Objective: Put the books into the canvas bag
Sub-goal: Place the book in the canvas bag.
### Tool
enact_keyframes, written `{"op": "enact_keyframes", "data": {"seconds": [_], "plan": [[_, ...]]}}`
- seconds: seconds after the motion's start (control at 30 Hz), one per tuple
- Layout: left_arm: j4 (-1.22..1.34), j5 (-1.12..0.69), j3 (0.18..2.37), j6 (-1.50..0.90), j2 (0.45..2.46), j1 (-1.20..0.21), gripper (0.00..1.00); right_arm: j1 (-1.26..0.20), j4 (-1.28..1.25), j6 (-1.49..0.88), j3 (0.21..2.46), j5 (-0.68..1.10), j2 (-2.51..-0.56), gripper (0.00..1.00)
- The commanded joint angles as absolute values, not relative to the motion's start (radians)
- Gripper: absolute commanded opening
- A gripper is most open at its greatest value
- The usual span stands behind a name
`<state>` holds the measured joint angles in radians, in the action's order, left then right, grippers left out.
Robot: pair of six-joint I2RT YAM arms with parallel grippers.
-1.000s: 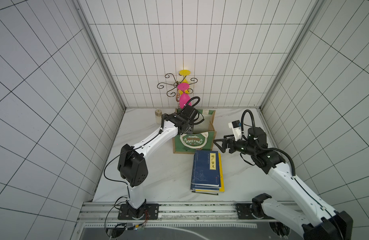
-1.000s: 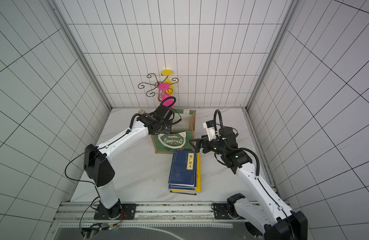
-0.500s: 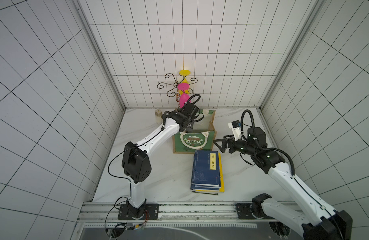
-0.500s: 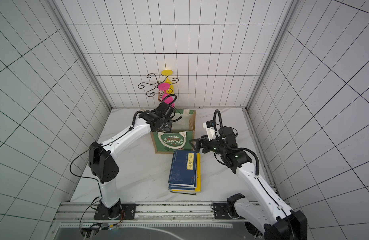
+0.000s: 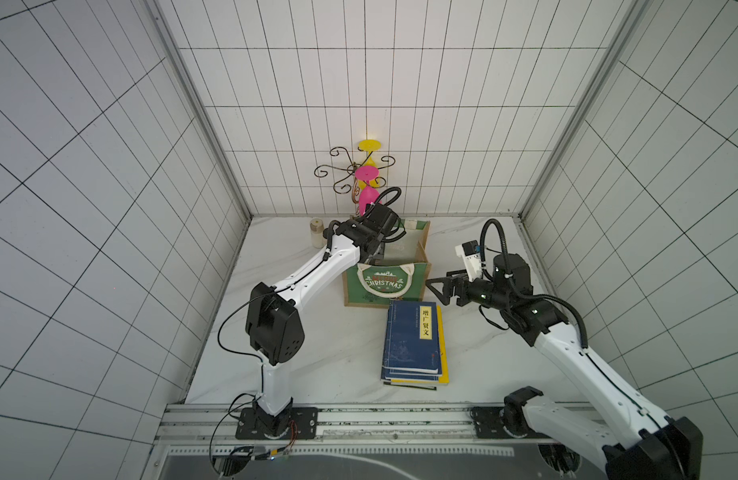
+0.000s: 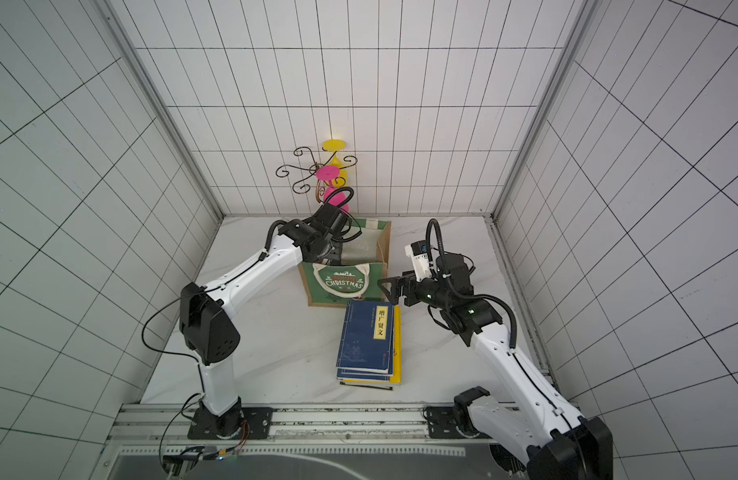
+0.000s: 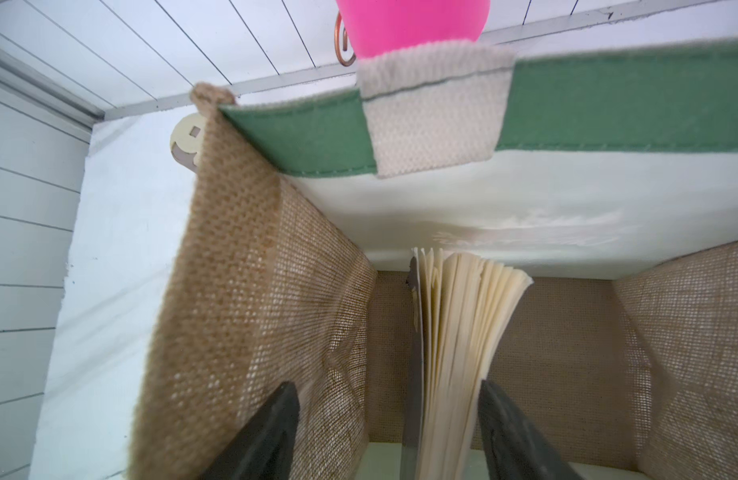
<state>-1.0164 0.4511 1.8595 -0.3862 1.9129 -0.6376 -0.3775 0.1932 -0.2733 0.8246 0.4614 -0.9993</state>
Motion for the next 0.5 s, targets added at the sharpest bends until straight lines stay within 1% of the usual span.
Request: {"op": "enact_keyframes", "data": {"seconds": [0.0,0.1,0.23,0.47], "plan": [[-0.983,0.466,1.860,-0.385,1.875,-0.633,0.71,-0.370,0.169,-0.275,0.784,0.470,-1.005,0.99],[-0.966,0.433,1.864,-0.374,1.864,-0.632,0.74,-0.370,0.170,-0.274,0.784,0.468,-1.005,0.99],[-0.929,0.414,1.849,-0.359,1.834,-0.633,0.75,-0.370,0.168,-0.272,0.784,0.467,-1.006,0.99],[-0.825,0.379,1.787,-0.312,1.773,-0.634,0.80,-0.370,0.167,-0.272,0.785,0.468,-1.009,0.99]]}}
